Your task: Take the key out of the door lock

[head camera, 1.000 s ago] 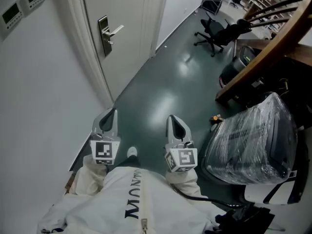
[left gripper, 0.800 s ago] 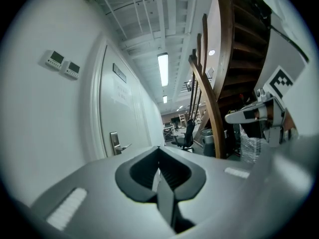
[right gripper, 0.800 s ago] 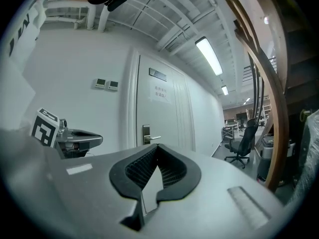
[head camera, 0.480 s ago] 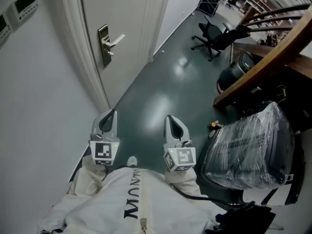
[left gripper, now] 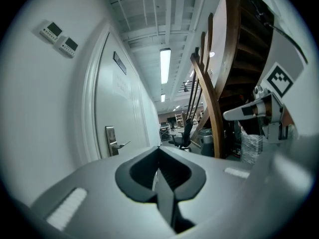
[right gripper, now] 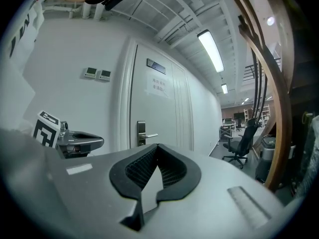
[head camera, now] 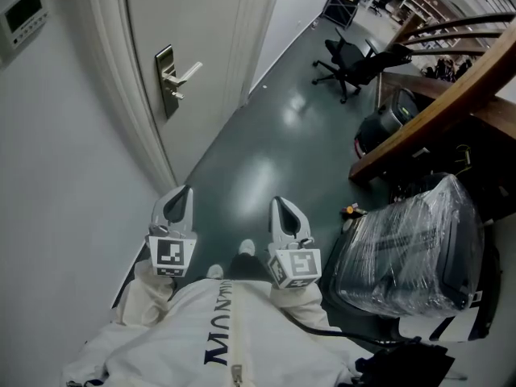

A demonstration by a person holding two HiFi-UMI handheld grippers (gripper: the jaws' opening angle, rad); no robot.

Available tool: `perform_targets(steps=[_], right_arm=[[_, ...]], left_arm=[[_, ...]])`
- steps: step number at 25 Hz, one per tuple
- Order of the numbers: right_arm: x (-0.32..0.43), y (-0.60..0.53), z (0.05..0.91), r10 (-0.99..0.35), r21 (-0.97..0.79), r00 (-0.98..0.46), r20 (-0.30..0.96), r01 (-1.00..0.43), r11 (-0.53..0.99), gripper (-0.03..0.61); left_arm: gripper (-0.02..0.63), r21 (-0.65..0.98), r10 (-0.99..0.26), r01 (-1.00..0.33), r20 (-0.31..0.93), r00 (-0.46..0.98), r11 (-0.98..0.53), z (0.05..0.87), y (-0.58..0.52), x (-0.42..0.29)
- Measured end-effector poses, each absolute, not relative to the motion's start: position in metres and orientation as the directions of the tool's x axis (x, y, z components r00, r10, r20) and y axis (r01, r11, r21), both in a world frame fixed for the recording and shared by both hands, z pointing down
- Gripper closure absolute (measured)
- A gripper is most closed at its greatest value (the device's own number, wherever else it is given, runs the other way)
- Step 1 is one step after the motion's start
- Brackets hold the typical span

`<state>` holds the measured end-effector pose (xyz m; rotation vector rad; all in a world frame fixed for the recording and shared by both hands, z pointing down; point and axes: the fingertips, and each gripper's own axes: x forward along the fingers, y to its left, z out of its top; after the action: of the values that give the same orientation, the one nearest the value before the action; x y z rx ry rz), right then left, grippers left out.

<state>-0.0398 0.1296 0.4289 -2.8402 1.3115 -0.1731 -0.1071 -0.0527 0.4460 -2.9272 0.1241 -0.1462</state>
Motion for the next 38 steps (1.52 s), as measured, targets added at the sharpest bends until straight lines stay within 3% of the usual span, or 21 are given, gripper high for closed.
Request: perform_targets(steps=[10, 28, 38], right_arm=[[0.033, 0.113, 0.432, -0.761, -0.069, 0.644, 0.082, -0.758, -0.649, 0.578], [0.228, 0.096, 0.449, -0.807, -0.101, 0.580, 0.111, -0.802, -0.589, 0.578], [0.273, 0.058, 0.467, -0.893, -0.112, 0.434, 0.118, -0.888, -0.446, 0.578]], left_arm=[[0.614, -0.232, -0.108, -0.083, 0.098, 0.989, -0.969, 0.446, -0.070, -0.042], [0.614, -0.265, -0.166, -0.127, 0.132, 0.977, -0.956, 0.449, -0.076, 0.145], [0.614, -0.269, -0.319, -0.265, 0.180, 0.931, -0.926, 0.466, -0.095, 0.163]])
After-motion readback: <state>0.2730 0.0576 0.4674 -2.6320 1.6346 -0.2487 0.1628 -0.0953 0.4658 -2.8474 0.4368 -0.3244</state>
